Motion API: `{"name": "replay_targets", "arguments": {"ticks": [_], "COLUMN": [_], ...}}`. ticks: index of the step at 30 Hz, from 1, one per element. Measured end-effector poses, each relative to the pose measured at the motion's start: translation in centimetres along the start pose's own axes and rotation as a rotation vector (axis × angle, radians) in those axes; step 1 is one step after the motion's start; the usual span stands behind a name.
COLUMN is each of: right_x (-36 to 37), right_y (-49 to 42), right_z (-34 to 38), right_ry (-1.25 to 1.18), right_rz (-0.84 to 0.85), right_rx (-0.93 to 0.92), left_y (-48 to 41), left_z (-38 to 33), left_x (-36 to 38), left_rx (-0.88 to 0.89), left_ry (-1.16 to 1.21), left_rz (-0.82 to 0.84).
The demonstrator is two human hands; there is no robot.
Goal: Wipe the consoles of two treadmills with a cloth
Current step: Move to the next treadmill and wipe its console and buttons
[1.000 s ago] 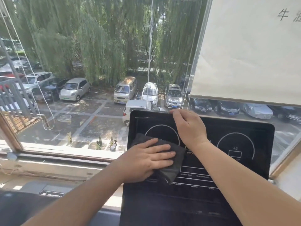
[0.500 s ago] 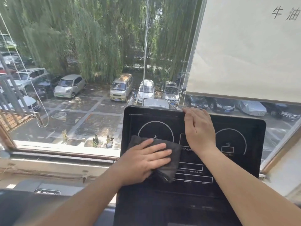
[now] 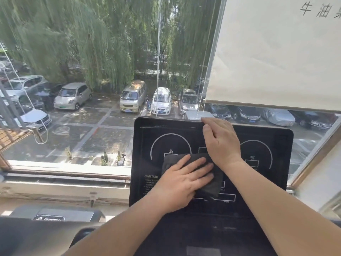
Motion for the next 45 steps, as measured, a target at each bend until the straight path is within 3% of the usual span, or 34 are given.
{"name": "replay_targets", "arguments": {"ticks": [3,7,10,15,19,21,24,26,28,33,38,40,45], "right_x": [0.0,0.0,0.3,0.8,1.2,1.3,1.2,1.2,1.3,1.2,1.2,1.3,1.3], "right_y": [-0.6,-0.9,-0.7,0.2,0.8,1.0,1.3,1.4,1.5,1.7,1.5,1.4,1.3], "right_z": [-0.4,-0.7,-0.9,0.2,0.7,0.8,0.9,1.1,1.1,1.8,2.0,2.0,1.8], "right_ry": [-0.024,-0.049,-0.013,0.126,0.199,0.228,0.255,0.280,0.298,0.312,0.372,0.371,0.352], "right_rz": [0.062,0.101,0.076,-0.024,-0.084,-0.101,-0.128,-0.155,-0.179,-0.265,-0.286,-0.293,-0.300], "right_rx": [0.025,0.052,0.041,-0.087,-0.138,-0.166,-0.204,-0.229,-0.241,-0.262,-0.249,-0.219,-0.212], "left_y": [-1.8,-0.9,2.1,7.6,7.1,6.3,6.7,7.6,8.4,12.0,10.9,9.0,8.5], "left_z": [4.7,9.2,5.8,-1.6,2.0,6.1,10.0,8.7,6.1,-0.2,3.1,6.0,7.3], "left_x": [-2.2,-4.1,-1.8,1.8,-0.3,-1.9,-3.5,-3.1,-1.5,1.7,-0.6,-2.1,-2.7], "left_rx": [0.000,-0.414,-0.522,-0.084,0.114,-0.003,-0.392,-0.563,-0.600,-0.184,0.131,0.053,-0.450], "left_ry": [-0.064,-0.084,-0.043,0.010,0.066,0.024,0.004,0.024,0.054,0.073,0.133,0.096,0.108], "left_rz": [-0.041,-0.201,-0.208,0.042,0.092,0.035,-0.124,-0.209,-0.202,0.076,0.177,0.113,-0.124]}}
Point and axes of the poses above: each hand's wrist, its own y-axis away from the middle knuckle, its own x-axis out of the palm, z = x × y, the point moved 10 cm from there along -y, towards the middle knuckle, and after that the axes turned 11 degrees about -z, right-handed, at the moved point
